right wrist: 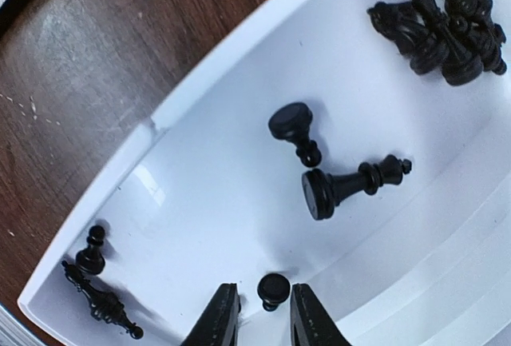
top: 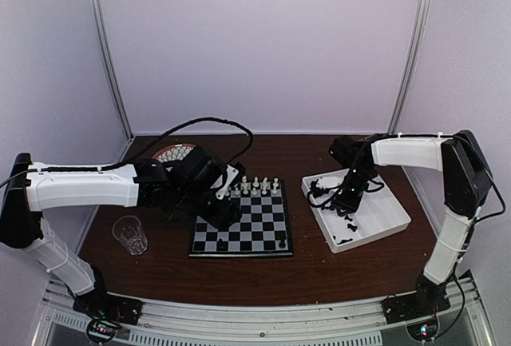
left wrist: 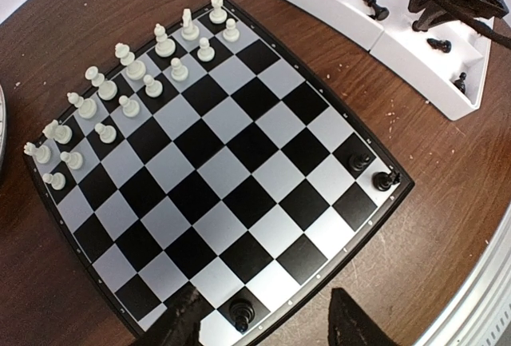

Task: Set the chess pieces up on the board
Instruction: Pick up the pawn from the storage box.

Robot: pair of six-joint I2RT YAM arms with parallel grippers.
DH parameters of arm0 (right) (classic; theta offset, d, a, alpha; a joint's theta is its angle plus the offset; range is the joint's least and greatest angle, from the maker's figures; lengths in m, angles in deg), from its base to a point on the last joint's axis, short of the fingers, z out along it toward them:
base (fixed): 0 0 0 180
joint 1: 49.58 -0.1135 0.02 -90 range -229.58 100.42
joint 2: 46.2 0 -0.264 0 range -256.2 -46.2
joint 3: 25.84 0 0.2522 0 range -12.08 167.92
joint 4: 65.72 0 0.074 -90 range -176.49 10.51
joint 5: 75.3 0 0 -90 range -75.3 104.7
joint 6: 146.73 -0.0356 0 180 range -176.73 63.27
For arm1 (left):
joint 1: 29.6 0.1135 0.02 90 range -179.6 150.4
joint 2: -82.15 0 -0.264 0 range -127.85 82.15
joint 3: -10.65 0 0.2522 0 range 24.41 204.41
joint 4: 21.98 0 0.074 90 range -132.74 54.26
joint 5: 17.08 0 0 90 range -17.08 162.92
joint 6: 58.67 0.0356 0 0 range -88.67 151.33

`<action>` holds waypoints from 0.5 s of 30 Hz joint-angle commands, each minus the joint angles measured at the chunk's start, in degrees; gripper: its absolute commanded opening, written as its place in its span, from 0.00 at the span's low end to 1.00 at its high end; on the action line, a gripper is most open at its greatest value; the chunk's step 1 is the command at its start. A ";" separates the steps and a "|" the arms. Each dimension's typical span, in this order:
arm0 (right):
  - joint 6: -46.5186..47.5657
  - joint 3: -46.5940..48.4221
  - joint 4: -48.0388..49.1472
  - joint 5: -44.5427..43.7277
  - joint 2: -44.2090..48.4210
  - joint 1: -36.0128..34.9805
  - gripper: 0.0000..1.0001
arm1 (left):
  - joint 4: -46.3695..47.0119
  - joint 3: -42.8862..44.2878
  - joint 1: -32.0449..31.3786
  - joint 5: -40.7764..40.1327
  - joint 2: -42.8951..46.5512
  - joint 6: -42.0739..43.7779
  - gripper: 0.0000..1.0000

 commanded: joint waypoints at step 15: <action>0.05 -1.63 -2.07 -7.48 -2.23 -0.88 0.24 | 2.15 0.04 0.12 1.09 -0.73 0.16 0.55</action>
